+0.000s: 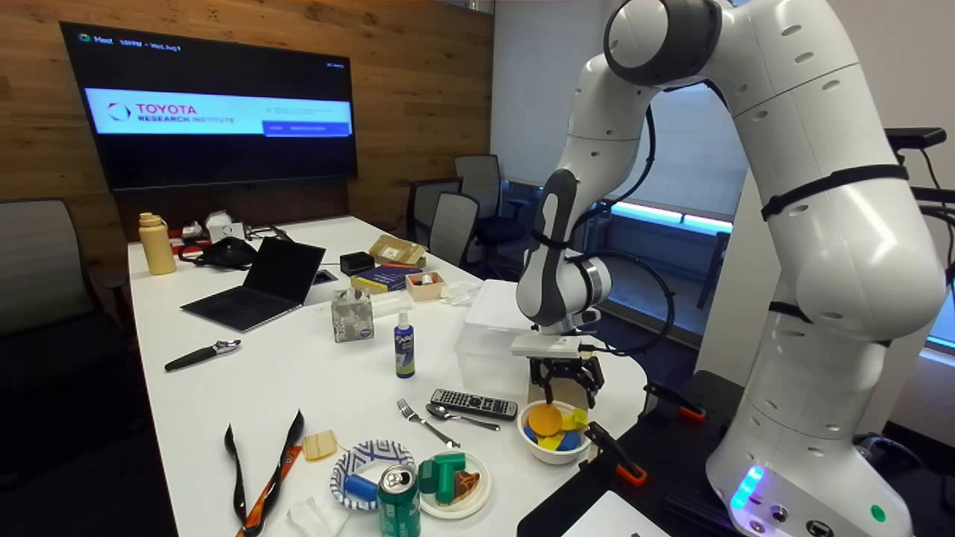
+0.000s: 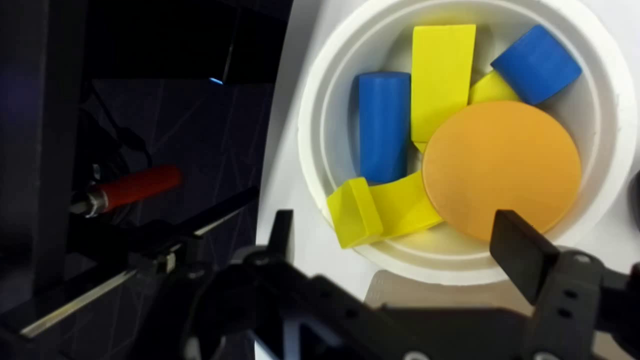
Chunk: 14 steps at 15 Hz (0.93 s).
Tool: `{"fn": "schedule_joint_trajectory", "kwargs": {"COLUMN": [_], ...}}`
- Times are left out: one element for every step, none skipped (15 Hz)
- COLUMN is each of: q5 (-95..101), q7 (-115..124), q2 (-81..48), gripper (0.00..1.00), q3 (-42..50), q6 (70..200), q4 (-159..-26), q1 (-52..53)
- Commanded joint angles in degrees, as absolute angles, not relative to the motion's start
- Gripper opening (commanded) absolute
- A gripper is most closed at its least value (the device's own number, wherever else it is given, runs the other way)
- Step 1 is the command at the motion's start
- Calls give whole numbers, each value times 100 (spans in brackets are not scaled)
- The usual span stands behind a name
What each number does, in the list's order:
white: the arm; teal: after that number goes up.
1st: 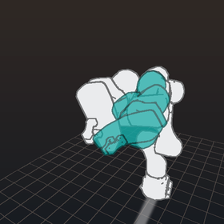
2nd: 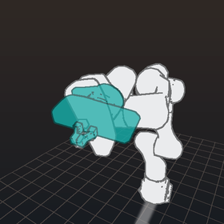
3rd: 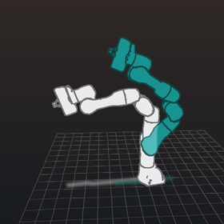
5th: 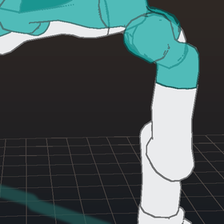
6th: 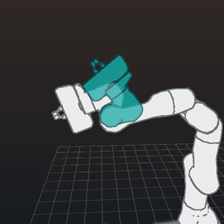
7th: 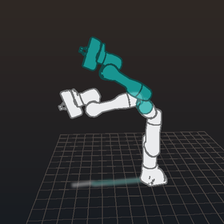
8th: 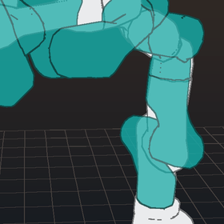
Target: Put one green block on the white plate then place one blue block in the black and white bowl and put one yellow block in the clear container.
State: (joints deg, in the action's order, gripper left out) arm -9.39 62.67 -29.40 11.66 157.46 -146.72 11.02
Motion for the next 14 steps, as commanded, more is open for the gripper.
{"fn": "schedule_joint_trajectory", "kwargs": {"q5": [-909,-936,-969,-985,-1006,-1028,-1052,-1073,-1092,-1108,-1121,-1131,-1133,-1125], "q7": [6353,6337,6313,6303,6282,6281,6267,6263,6266,6261,6262,6256,6260,6254], "q2": [-3068,-3111,-3165,-3208,-3251,-3289,-3316,-3337,-3358,-3374,-3385,-3382,-3365,-3328], "gripper": [100,100,99,74,74,69,61,52,45,38,30,23,15,8], "q3": [1198,1186,1163,1159,1143,1138,1127,1120,1116,1111,1112,1107,1110,1116], "q6": [16060,16124,16199,16241,16271,16302,16339,16368,16389,16411,16429,16433,16430,16435], "q4": [-14772,-14788,-14796,-14801,-14797,-14796,-14804,-14815,-14824,-14833,-14842,-14849,-14865,-14896], "q1": [1083,1075,1055,1060,1047,1046,1040,1042,1046,1045,1050,1049,1057,1069]}}
